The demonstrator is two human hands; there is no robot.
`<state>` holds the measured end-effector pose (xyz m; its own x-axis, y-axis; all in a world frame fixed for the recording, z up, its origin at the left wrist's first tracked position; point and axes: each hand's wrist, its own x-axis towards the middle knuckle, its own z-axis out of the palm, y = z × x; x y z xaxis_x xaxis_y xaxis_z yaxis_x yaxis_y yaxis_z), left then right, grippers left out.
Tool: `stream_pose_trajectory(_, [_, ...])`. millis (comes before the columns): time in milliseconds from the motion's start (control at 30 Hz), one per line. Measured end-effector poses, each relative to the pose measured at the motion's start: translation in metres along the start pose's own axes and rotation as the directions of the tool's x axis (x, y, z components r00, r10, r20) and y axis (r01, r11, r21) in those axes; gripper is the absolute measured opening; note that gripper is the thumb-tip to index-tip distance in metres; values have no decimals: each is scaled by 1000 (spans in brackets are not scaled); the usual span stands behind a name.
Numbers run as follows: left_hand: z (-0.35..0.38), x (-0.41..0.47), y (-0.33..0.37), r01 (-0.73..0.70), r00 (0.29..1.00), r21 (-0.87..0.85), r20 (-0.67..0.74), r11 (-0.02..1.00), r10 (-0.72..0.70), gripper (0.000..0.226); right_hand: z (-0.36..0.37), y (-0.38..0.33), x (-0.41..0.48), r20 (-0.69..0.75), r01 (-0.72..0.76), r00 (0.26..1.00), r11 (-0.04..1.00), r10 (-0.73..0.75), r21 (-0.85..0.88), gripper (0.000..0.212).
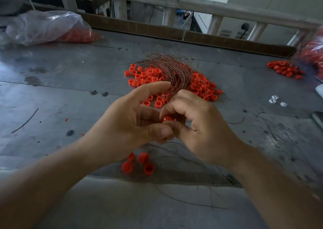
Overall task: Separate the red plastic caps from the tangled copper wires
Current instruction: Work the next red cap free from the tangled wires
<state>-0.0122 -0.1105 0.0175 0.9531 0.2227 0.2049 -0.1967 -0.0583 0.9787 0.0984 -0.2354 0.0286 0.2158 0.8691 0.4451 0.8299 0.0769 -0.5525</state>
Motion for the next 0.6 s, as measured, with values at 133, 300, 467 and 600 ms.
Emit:
stream_pose_trajectory(133, [3, -4, 2, -31, 1000, -35, 3, 999, 31, 61, 2, -3, -1, -26, 2, 1000, 1000, -2, 17, 8])
stream_pose_trajectory(300, [1, -2, 5, -5, 1000, -59, -1, 998, 5, 57, 2, -3, -1, -38, -44, 998, 995, 48, 88, 8])
stream_pose_trajectory(467, [-7, 1, 8, 72, 997, -204, 15, 976, -70, 62, 1, -4, 1, -65, -95, 992, 970, 112, 222, 15])
stream_pose_trajectory(600, [-12, 5, 8, 60, 997, -309, -23, 949, -71, 57, -1, -2, 2, 8, -231, 966, 854, 257, 467, 23])
